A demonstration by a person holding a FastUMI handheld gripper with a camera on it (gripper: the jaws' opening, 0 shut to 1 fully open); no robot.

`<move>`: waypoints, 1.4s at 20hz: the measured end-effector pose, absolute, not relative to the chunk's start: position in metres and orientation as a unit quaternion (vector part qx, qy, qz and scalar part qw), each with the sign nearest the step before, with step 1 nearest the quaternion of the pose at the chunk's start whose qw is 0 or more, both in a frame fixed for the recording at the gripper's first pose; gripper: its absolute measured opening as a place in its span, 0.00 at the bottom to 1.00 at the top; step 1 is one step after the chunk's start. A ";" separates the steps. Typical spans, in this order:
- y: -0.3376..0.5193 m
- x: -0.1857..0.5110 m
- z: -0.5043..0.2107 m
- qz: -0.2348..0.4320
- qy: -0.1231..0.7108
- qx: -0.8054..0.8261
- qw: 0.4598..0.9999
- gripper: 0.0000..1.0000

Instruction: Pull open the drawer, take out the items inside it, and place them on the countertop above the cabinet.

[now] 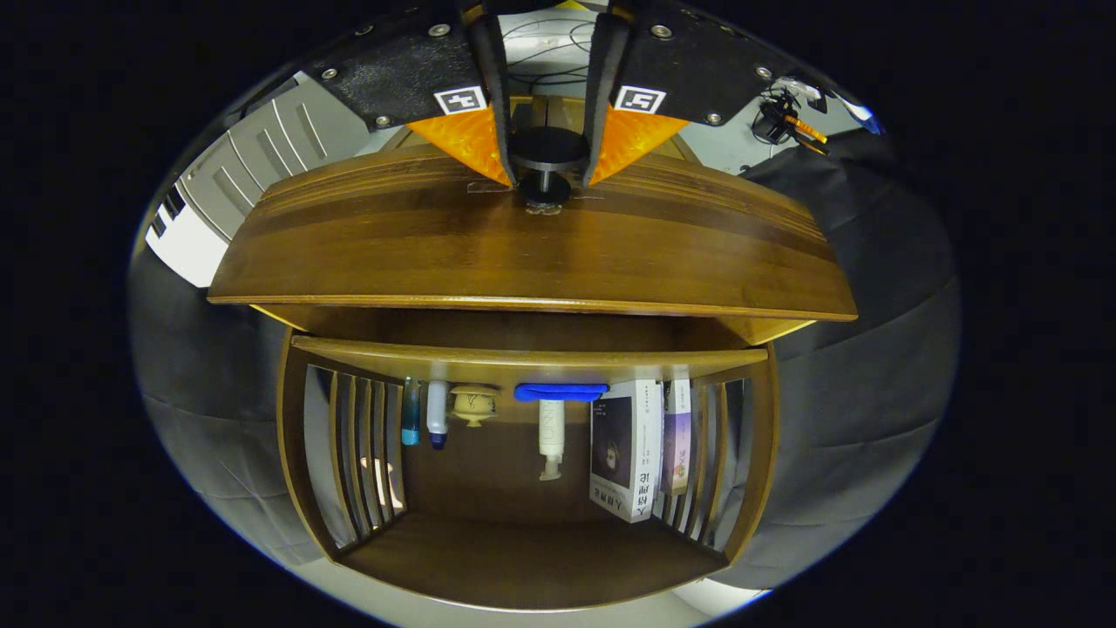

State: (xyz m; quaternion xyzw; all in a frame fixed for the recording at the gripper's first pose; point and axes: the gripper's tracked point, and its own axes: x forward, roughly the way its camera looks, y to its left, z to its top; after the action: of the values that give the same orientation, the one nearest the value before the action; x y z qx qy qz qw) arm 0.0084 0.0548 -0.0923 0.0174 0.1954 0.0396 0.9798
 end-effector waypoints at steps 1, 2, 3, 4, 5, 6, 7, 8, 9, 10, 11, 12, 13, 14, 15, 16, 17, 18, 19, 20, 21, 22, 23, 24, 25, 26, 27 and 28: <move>0.055 0.005 -0.093 0.040 0.198 0.020 0.979 0.39; 0.056 0.000 -0.095 0.041 0.202 0.021 0.978 0.39; 0.055 -0.005 -0.097 0.040 0.207 0.020 0.977 0.39; 0.055 -0.011 -0.097 0.041 0.208 0.019 0.977 0.39; 0.055 -0.013 -0.097 0.040 0.208 0.018 0.977 0.39; 0.054 -0.018 -0.097 0.040 0.210 0.016 0.977 0.39; 0.053 -0.022 -0.098 0.038 0.213 0.015 0.976 0.39; 0.052 -0.027 -0.098 0.037 0.214 0.016 0.976 0.39; 0.051 -0.030 -0.098 0.037 0.215 0.017 0.976 0.39; 0.051 -0.033 -0.097 0.037 0.216 0.017 0.976 0.39; 0.051 -0.036 -0.098 0.037 0.217 0.017 0.975 0.39; 0.052 -0.037 -0.098 0.037 0.218 0.018 0.975 0.39; 0.053 -0.041 -0.098 0.038 0.218 0.020 0.975 0.39; 0.053 -0.042 -0.099 0.037 0.218 0.024 0.975 0.39; 0.054 -0.043 -0.099 0.039 0.219 0.027 0.974 0.39; 0.056 -0.043 -0.098 0.045 0.218 0.030 0.974 0.39; 0.055 -0.044 -0.093 0.050 0.212 0.038 0.975 0.45; 0.052 -0.041 -0.087 0.044 0.195 0.050 0.979 0.47; 0.045 -0.042 -0.075 0.037 0.180 0.064 0.981 0.55; 0.043 -0.041 -0.063 0.035 0.165 0.080 0.982 0.63; 0.040 -0.039 -0.049 0.037 0.149 0.095 0.984 0.71; 0.035 -0.037 -0.035 0.033 0.129 0.108 0.985 0.79; 0.027 -0.034 -0.019 0.026 0.109 0.117 0.987 0.87; 0.018 -0.033 -0.009 0.016 0.095 0.120 0.988 0.95; 0.009 -0.029 0.002 0.006 0.086 0.121 0.989 0.95; 0.002 -0.025 0.009 -0.003 0.083 0.119 0.989 0.95; -0.002 -0.018 0.013 -0.009 0.084 0.115 0.990 0.95; -0.004 -0.012 0.014 -0.014 0.091 0.108 0.990 0.95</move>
State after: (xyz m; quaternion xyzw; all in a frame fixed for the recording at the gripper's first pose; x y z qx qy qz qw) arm -0.0116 -0.0039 0.0145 0.1082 0.0913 -0.0142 0.9898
